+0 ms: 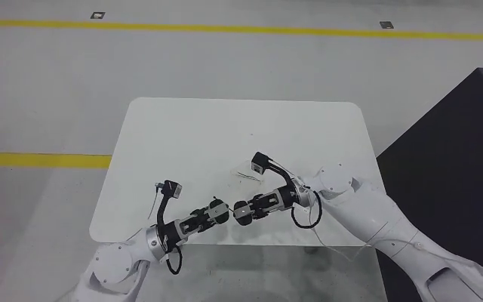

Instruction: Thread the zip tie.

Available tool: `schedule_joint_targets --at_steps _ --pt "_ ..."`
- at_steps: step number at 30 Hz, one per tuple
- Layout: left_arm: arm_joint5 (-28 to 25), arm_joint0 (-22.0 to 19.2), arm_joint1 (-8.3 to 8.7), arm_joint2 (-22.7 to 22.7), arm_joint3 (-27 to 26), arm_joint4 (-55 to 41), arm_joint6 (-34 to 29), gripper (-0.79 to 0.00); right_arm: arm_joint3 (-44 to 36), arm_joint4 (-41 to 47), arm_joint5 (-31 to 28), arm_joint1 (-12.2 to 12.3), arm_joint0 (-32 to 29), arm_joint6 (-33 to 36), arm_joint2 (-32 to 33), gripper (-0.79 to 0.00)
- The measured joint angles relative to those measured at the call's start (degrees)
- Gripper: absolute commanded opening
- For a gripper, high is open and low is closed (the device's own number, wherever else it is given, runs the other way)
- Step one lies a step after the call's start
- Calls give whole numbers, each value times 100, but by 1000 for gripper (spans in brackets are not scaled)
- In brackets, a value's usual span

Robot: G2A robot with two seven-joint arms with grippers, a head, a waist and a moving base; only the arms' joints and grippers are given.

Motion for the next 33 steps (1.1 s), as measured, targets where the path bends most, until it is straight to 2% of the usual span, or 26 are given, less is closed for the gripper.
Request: schedule_joint_targets --at_steps 2,9,16,29,33 --pt "-23 3 3 -13 -29 -28 53 -526 11 -24 16 -28 4 -1 -2 -785" --pt "-34 17 20 -40 -48 -47 185 -582 65 -83 56 -118 5 40 31 -785" --pt "-4 23 37 -45 6 23 285 -514 85 -145 49 -167 -32 112 120 -785" --pt "-42 68 62 -71 -25 118 518 -526 81 -254 127 -219 -113 252 330 -785" --pt "-34 98 72 -90 -12 117 552 -551 80 -285 165 -217 -144 309 430 -785"
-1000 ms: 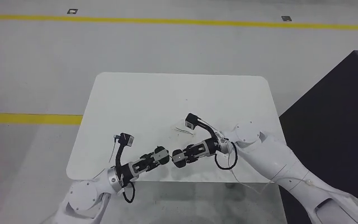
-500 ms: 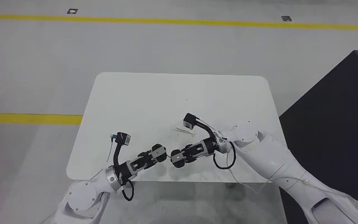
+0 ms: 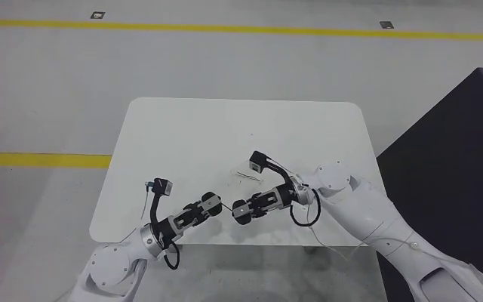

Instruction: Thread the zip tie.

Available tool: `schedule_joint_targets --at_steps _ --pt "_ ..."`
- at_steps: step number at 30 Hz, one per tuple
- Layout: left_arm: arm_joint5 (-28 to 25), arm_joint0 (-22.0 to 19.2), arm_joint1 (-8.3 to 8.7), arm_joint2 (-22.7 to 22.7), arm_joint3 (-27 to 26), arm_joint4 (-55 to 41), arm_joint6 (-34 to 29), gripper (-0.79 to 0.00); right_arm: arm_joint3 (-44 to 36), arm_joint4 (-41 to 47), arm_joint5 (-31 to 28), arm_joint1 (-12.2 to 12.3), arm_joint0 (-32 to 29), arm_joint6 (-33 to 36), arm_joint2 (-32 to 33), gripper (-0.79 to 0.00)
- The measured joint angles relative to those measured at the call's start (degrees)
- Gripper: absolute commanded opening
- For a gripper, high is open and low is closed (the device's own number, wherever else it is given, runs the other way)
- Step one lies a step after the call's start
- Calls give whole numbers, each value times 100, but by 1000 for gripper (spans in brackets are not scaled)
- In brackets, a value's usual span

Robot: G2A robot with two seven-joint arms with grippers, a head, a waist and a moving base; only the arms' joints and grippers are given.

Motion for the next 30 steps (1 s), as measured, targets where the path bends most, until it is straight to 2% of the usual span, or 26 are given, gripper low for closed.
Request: schedule_joint_targets --at_steps 5,9,14,20,25,27,30 --pt "30 -16 8 10 7 19 35 -622 -57 -54 46 -9 -53 48 62 -785" --pt "32 -27 13 21 0 38 81 -646 -98 -101 101 -32 -78 88 77 -785" --pt "42 -24 20 30 10 36 108 -653 -78 -104 119 -52 -100 133 131 -785" --pt "17 -10 30 15 8 8 139 -600 -85 -127 132 -62 -135 179 228 -785" --pt "16 1 40 5 7 2 144 -659 -98 -138 144 -80 -173 194 280 -785" --pt "20 -1 42 16 11 0 144 -785 -94 -157 150 -84 -185 201 307 -785" --pt "23 -12 46 24 18 6 155 -785 -108 -168 156 -90 -208 211 345 -785"
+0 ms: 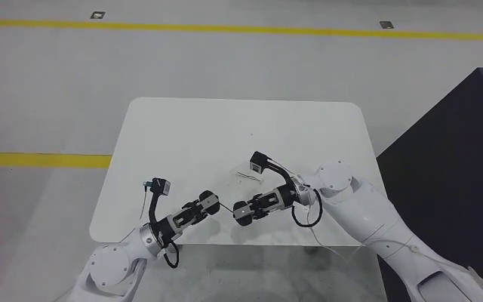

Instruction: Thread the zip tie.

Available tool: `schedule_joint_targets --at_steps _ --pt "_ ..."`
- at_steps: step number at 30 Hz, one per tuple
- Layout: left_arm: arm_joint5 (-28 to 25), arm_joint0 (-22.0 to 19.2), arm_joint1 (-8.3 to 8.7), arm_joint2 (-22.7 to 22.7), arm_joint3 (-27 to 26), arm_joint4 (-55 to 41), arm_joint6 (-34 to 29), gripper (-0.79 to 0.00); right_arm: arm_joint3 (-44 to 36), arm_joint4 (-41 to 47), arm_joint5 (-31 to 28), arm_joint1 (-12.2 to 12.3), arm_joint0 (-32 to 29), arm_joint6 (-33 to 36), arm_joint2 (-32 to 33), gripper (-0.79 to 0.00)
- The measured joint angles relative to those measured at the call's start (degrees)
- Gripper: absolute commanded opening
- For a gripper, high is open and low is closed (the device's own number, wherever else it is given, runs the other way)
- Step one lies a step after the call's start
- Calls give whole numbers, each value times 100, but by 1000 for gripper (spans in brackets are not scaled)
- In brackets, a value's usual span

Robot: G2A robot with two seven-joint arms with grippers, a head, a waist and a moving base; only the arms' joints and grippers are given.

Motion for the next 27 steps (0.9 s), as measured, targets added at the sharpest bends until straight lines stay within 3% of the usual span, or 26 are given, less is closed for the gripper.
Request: schedule_joint_targets --at_steps 6,7,8,27 --pt "-30 -1 9 -4 5 -2 21 -785 -18 -52 13 -17 -36 -2 56 -785" --pt "-37 2 10 -5 7 -5 24 -785 -19 -57 18 -20 -43 -3 61 -520" --pt "-44 7 11 -7 7 -7 26 -785 -17 -52 24 -24 -54 -4 64 0" --pt "14 133 58 7 -69 437 37 -785 -13 346 -193 13 -249 200 409 0"
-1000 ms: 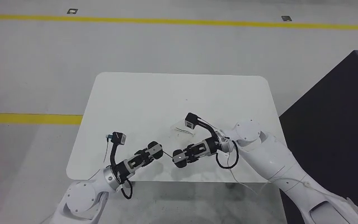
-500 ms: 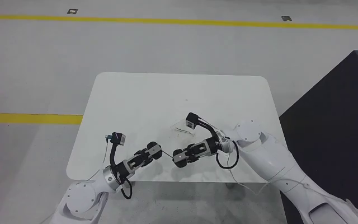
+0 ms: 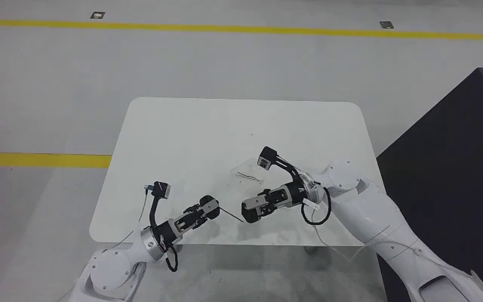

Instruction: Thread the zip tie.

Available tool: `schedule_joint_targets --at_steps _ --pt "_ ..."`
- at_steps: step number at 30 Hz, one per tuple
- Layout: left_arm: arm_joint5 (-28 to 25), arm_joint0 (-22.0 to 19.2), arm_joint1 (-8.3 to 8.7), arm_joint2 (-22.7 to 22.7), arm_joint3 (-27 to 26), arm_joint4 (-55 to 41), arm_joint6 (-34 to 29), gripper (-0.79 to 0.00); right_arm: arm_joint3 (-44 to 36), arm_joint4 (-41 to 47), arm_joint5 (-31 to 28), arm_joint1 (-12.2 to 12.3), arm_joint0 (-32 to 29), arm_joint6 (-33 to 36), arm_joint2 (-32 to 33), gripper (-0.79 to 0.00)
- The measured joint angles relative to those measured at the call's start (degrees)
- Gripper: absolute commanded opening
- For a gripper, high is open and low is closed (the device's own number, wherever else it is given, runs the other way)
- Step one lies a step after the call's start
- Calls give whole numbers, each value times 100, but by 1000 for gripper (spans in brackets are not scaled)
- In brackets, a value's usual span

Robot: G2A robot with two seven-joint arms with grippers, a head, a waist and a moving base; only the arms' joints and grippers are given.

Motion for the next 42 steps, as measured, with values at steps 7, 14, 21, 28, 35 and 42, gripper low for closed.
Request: schedule_joint_targets --at_steps 7,14,21,28,35,42 --pt "13 6 1 45 -34 102 14 -785 -42 -119 371 -97 55 -320 -177 0" --pt "-25 31 8 102 -94 302 146 -785 213 -76 491 -194 190 -281 -281 -480" --pt "58 -7 20 105 -79 268 121 -785 269 -117 386 -285 225 -104 -423 -520" --pt "54 -13 31 111 -76 235 94 -785 324 -94 230 -331 228 -80 -380 -539" --pt "25 -19 42 94 -63 196 113 -785 357 -138 248 -359 204 -69 -342 -560" --pt "3 11 53 89 -71 135 104 -785 342 -141 205 -385 165 -65 -288 -573"
